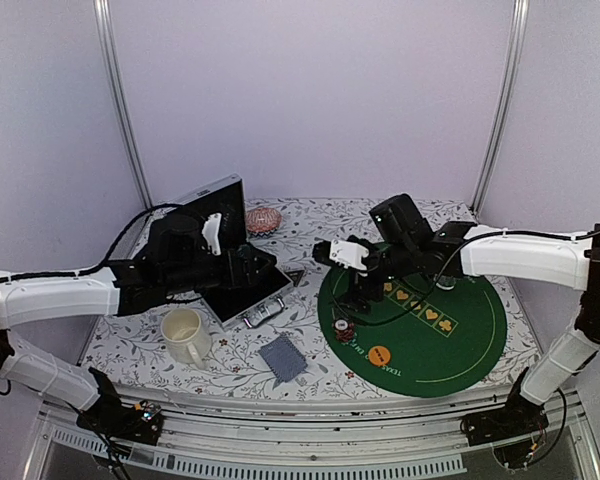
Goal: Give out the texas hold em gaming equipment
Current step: Place the poker chips pile in the big blind area, then adjust the poker chips pile in the big blind area.
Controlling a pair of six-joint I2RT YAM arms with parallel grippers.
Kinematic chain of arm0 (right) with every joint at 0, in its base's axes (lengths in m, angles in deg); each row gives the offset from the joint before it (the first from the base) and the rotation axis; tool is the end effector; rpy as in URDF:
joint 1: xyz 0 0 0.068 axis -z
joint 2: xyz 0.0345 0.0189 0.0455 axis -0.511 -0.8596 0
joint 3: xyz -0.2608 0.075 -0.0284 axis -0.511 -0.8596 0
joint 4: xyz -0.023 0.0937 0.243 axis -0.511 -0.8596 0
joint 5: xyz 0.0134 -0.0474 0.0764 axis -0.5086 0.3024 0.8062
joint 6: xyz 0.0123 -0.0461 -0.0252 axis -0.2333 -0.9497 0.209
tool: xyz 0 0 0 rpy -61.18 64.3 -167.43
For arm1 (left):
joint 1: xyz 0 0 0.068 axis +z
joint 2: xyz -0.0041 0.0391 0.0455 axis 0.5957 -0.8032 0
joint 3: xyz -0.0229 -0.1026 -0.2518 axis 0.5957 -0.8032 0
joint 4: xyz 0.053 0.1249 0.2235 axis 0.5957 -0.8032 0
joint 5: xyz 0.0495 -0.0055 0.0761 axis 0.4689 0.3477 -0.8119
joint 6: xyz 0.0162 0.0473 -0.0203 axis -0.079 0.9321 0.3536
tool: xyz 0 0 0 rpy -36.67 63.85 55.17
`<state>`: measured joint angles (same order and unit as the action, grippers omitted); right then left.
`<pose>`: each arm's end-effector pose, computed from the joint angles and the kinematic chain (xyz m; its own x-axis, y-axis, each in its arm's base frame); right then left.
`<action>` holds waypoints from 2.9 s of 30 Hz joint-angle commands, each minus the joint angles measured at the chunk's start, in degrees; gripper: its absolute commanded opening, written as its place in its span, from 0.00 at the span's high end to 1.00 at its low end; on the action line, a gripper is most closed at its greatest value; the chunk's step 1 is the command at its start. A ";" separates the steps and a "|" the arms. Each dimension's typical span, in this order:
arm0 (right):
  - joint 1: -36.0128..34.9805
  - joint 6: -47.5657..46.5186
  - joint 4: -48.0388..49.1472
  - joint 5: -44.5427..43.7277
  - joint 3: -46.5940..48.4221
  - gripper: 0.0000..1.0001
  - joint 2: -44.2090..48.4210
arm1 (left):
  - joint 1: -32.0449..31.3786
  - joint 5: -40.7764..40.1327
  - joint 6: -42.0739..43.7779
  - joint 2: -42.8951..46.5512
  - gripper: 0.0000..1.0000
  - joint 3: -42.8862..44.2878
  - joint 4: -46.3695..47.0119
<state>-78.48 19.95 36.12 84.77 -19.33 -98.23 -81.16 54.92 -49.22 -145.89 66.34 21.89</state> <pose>0.2300 0.2673 0.2480 0.1311 -0.7261 -0.6750 -0.9568 0.0857 -0.2780 0.2036 -0.2028 0.2511 -0.6410 -0.1886 -0.7440 0.4341 0.7104 -0.5541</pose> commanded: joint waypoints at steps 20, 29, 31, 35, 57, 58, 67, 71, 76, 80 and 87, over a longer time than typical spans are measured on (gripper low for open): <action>0.35 71.42 -14.17 -34.43 8.01 0.01 5.40 | 8.21 -6.50 19.27 15.79 0.02 0.71 -21.57; -4.39 78.12 -25.41 -25.99 14.89 0.01 -9.06 | 8.28 0.55 18.87 17.83 0.02 1.55 -24.45; -5.04 78.62 -26.46 -24.48 15.87 0.01 -11.72 | 8.30 1.57 19.27 18.04 0.02 2.45 -26.25; -5.60 79.02 -25.60 -21.73 16.21 0.04 -14.87 | 8.26 1.98 20.41 18.60 0.02 3.85 -29.00; -7.70 78.99 -27.98 -19.29 18.91 0.23 -25.82 | 8.78 1.78 20.41 18.13 0.02 2.26 -27.28; -7.76 78.97 -27.83 -18.98 18.77 0.24 -25.81 | 8.87 1.77 20.41 18.03 0.02 2.26 -27.29; -7.86 78.87 -28.05 -19.21 16.69 0.38 -25.58 | 9.74 1.97 20.26 17.75 0.02 2.35 -27.19; -7.85 78.79 -28.40 -19.82 16.12 0.44 -25.20 | 10.12 2.31 20.23 17.68 0.02 2.35 -27.19; -7.81 78.78 -28.69 -20.21 15.45 0.51 -24.56 | 10.62 2.62 20.19 17.48 0.02 2.35 -27.10; -7.84 78.85 -28.47 -20.02 15.18 0.52 -24.23 | 10.93 3.07 20.15 17.46 0.02 2.35 -27.00; -8.10 78.35 -28.63 -19.86 15.38 0.44 -24.57 | 11.64 3.78 20.06 17.42 0.02 2.26 -26.71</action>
<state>-85.91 98.50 8.19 65.08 -2.80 -123.35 -70.38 57.72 -29.51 -128.03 68.49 -5.36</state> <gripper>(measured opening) 0.511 0.982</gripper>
